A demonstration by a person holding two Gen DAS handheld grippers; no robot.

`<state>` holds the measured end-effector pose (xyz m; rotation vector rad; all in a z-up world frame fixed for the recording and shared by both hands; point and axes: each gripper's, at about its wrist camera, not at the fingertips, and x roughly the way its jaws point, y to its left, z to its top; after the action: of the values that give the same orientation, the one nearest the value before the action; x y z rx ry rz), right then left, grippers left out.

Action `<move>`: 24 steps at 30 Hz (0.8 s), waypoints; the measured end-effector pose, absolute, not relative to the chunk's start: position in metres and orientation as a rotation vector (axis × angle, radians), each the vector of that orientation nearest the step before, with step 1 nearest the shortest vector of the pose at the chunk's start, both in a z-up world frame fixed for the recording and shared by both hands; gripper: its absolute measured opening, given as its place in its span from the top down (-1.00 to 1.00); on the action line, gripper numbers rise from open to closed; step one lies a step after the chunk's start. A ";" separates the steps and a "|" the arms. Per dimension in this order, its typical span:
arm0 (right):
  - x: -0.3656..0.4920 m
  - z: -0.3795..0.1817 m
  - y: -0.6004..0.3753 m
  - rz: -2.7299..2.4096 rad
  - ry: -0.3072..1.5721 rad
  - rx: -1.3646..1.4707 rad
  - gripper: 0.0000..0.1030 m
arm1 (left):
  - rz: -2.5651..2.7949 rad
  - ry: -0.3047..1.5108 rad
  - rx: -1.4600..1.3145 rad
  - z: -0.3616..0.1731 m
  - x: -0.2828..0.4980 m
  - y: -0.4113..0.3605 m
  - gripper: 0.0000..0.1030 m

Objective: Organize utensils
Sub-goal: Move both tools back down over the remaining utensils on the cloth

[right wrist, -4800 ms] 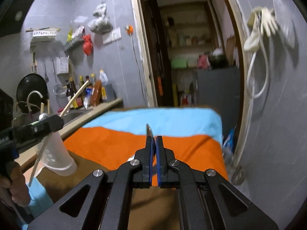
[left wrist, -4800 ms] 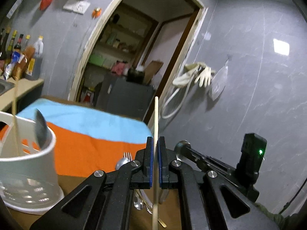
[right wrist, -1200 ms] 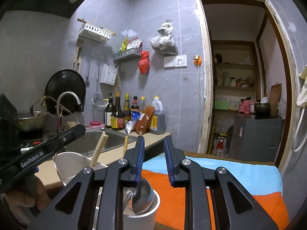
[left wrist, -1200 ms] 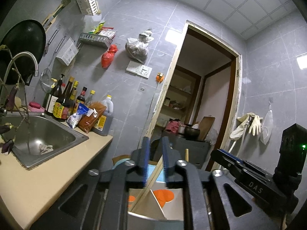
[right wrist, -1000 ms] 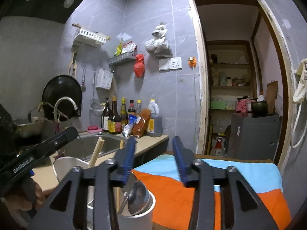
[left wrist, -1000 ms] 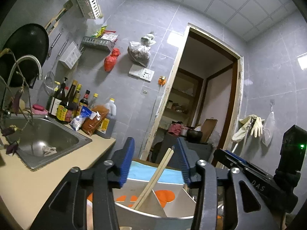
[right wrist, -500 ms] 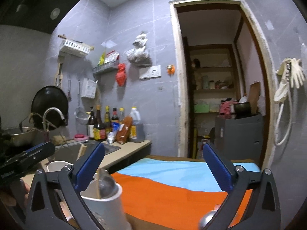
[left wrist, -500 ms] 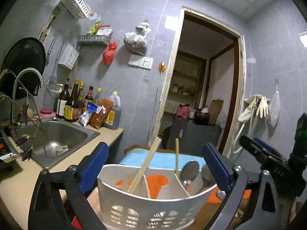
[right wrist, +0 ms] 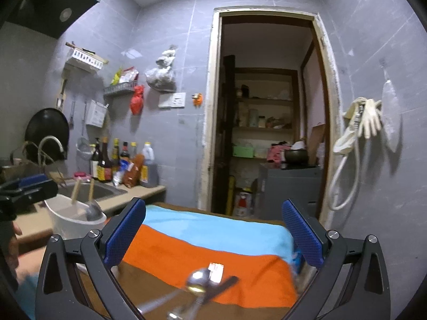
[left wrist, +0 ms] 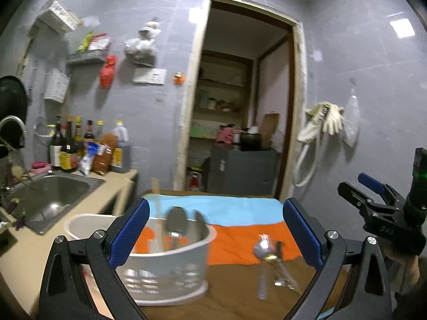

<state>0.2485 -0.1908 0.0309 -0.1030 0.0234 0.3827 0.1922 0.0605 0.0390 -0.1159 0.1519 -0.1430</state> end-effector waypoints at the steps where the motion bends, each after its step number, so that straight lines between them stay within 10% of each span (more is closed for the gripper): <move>1: 0.248 0.030 -0.196 0.372 0.025 -0.109 -1.00 | -0.161 0.160 -0.114 0.038 0.193 0.053 -0.90; 24: 0.314 -0.043 -0.284 0.345 0.423 -0.001 -0.91 | -0.310 0.593 0.041 -0.025 0.312 -0.060 -0.87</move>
<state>0.3144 -0.2839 -0.0433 -0.0015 0.4228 0.3449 0.3123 -0.0596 -0.0250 0.0412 0.5930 -0.3099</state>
